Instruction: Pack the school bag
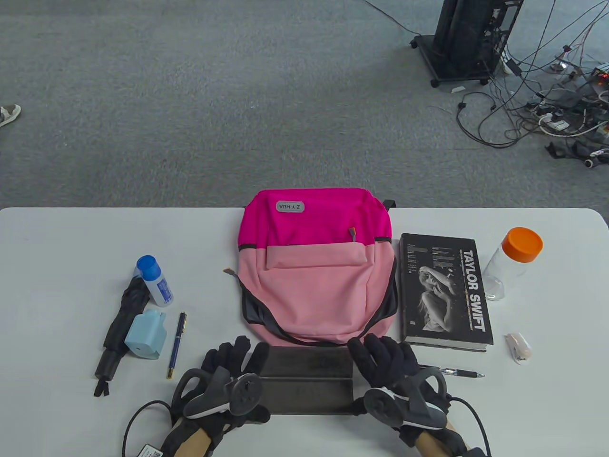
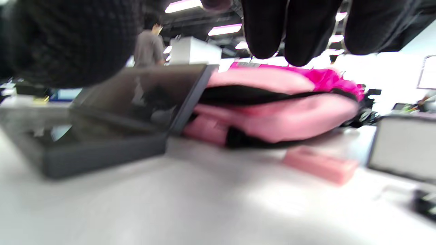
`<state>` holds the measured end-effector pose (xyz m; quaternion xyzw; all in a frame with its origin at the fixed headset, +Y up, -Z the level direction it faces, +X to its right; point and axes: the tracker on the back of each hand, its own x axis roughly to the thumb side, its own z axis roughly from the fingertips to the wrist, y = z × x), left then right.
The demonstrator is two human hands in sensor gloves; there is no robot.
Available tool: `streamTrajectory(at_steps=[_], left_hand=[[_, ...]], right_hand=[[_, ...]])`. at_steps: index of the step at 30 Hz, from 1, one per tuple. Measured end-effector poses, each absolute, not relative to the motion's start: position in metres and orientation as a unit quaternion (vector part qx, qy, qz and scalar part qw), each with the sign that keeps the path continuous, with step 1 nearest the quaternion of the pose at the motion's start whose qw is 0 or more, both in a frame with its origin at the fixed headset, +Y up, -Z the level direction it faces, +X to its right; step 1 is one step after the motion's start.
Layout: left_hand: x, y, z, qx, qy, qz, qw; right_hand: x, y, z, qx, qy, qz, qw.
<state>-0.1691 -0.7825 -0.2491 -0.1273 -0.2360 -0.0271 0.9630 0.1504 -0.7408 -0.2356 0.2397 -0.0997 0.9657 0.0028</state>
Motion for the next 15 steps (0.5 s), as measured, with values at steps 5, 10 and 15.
streamTrajectory(at_steps=[5,10,15], left_hand=[[-0.17,-0.783,-0.249,-0.131,-0.236,-0.021,0.963],[-0.17,-0.783,-0.249,-0.131,-0.235,-0.017,0.963],[-0.171,-0.783,-0.249,-0.134,-0.234,-0.013,0.963]], right_hand=[[0.178,-0.728,-0.236,0.179,-0.109,0.978,-0.005],[0.184,-0.735,-0.245,0.153,-0.08,0.985,-0.019],[0.178,-0.75,-0.253,0.148,-0.039,0.987,-0.052]])
